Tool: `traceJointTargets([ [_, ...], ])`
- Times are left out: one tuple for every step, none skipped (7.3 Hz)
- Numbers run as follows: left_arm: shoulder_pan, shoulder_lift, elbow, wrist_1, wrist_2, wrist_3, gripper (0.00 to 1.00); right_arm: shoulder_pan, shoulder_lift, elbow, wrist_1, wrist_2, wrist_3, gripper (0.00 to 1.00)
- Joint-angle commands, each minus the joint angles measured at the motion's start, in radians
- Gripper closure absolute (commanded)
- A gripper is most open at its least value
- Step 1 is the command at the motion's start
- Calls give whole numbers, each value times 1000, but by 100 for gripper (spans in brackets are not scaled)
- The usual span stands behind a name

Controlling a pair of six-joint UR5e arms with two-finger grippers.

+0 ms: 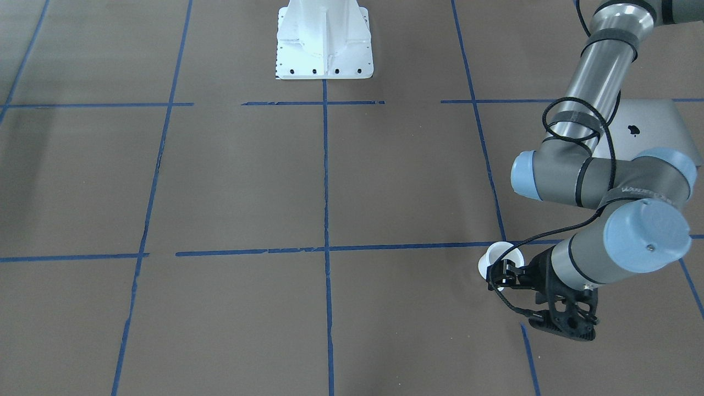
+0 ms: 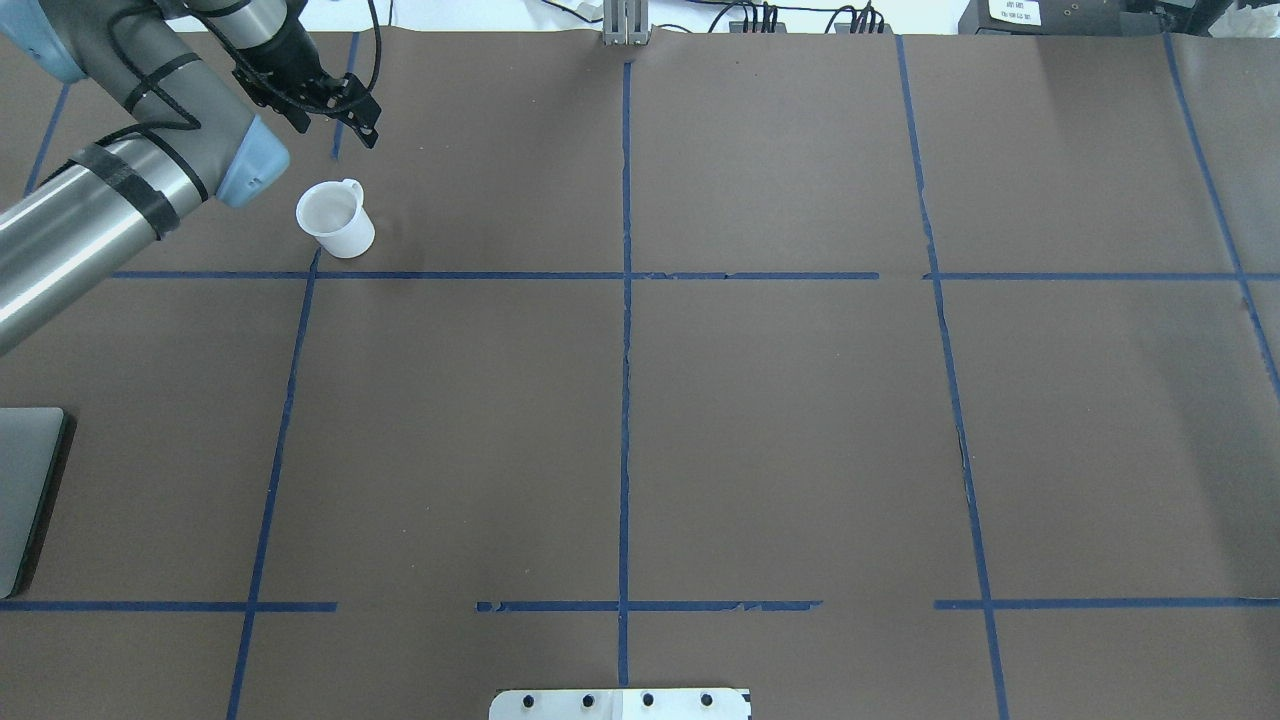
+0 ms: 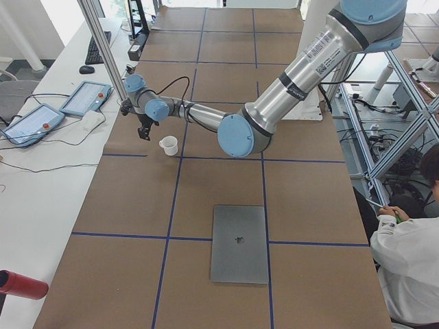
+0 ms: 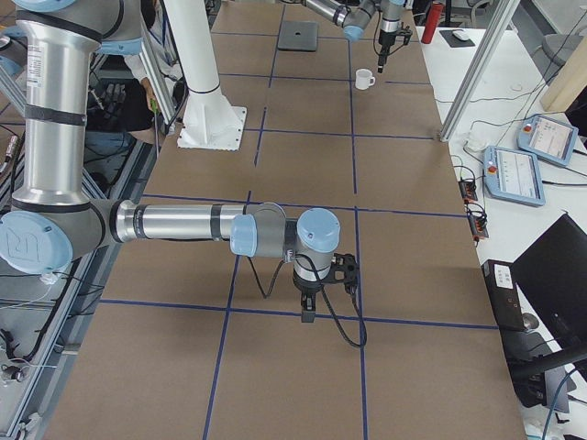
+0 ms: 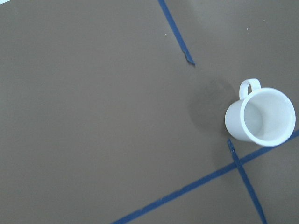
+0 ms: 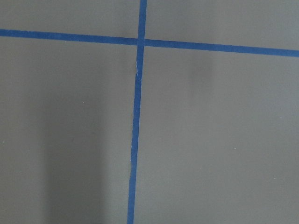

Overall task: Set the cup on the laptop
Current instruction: 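Move the left gripper down over the white mug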

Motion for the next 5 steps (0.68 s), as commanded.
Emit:
traceJointTargets([
  [47, 1, 77, -46, 20, -46, 1, 0, 0, 0, 0, 0, 0, 0],
  [49, 1, 86, -46, 20, -60, 2, 0, 0, 0, 0, 0, 0, 0],
  [54, 1, 86, -46, 20, -62, 17, 0, 0, 0, 0, 0, 0, 0],
  [54, -3, 86, -32, 19, -63, 77, 0, 0, 0, 0, 0, 0, 0],
  [54, -7, 86, -28, 17, -65, 100, 0, 0, 0, 0, 0, 0, 0],
])
